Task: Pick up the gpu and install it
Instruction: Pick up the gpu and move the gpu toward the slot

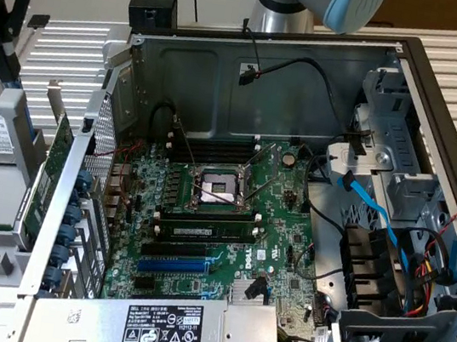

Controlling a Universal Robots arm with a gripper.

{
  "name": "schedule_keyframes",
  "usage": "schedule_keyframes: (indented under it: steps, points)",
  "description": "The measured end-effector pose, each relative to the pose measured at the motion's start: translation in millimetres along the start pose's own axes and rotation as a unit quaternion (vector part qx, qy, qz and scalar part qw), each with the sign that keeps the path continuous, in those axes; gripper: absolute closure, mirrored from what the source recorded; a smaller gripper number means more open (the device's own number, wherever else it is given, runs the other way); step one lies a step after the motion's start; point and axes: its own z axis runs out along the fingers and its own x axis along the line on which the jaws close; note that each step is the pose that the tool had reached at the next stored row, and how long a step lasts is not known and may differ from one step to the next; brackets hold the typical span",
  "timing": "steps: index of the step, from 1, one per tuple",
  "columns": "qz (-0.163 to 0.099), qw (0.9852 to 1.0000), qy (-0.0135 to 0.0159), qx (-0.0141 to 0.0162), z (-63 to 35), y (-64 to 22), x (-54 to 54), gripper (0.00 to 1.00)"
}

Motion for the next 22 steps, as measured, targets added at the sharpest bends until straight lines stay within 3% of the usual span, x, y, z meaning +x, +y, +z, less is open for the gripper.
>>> schedule_keyframes:
  steps: [3,6,12,14,16,17,18,22]
  points:
    - [0.0,1.0,0.0,0.0,0.0,0.0,0.0,0.86]
    - [0.0,1.0,0.0,0.0,0.0,0.0,0.0,0.74]
    - [0.0,1.0,0.0,0.0001,0.4,0.1,1.5,0.72]
    - [0.0,1.0,-0.0001,0.0,0.8,0.0,1.9,0.6]
    - [0.0,1.0,-0.0001,0.0,0.8,0.0,2.0,0.6]
    - [0.0,1.0,0.0,0.0,0.8,0.0,2.0,0.54]
    - [0.0,1.0,-0.0001,0.0,0.8,0.1,2.0,0.54]
    - [0.0,1.0,-0.0063,0.0002,4.7,-0.2,4.8,0.54]
